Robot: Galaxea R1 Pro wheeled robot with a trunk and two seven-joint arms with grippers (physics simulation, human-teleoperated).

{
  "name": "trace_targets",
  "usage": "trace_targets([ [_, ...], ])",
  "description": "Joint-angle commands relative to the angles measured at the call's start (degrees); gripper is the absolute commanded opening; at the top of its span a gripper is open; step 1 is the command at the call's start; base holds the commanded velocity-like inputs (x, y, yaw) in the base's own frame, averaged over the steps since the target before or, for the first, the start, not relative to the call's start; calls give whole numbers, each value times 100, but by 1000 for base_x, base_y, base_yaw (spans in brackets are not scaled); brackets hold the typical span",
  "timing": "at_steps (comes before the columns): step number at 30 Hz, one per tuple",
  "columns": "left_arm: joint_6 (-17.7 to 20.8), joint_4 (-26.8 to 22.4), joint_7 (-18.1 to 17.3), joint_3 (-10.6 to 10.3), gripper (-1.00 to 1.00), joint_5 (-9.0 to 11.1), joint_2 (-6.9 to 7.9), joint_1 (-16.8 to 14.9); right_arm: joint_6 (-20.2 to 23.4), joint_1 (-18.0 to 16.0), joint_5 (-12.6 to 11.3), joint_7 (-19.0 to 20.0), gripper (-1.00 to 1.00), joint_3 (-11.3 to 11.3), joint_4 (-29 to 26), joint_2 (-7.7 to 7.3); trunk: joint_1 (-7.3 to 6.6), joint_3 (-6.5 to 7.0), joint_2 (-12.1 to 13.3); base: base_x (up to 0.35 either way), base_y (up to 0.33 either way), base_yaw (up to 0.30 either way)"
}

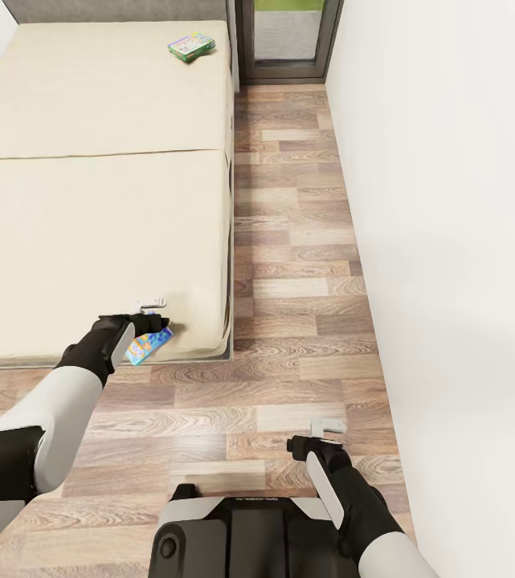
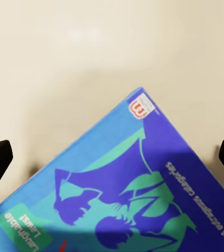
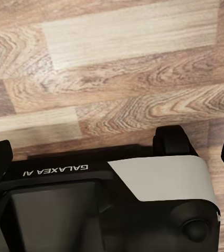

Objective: Put all the toys in the child's room - the three board games (two on the bed and one on the table), the two jigsaw puzzles on the table, and the tennis ball on the table - inside the toy box on the table in the child's room.

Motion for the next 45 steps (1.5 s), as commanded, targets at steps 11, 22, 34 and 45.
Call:
trace_targets([
  [11,28,-28,-12,18,100,-71,-1,4,13,-2,-58,-53,100,11,-5,0,2,-4,-2,0,0,0],
  [22,14,-228,22,77,100,-71,49,4,13,-2,-58,-53,100,11,-5,0,2,-4,-2,0,0,0],
  [34,27,-744,24,134,100,-64,75,14,13,-2,-58,-53,100,11,-5,0,2,-4,-2,0,0,0],
  [45,115,-1156,-3,804,100,-62,172,30,13,-2,-58,-53,100,11,-5,0,2,-4,-2,0,0,0],
])
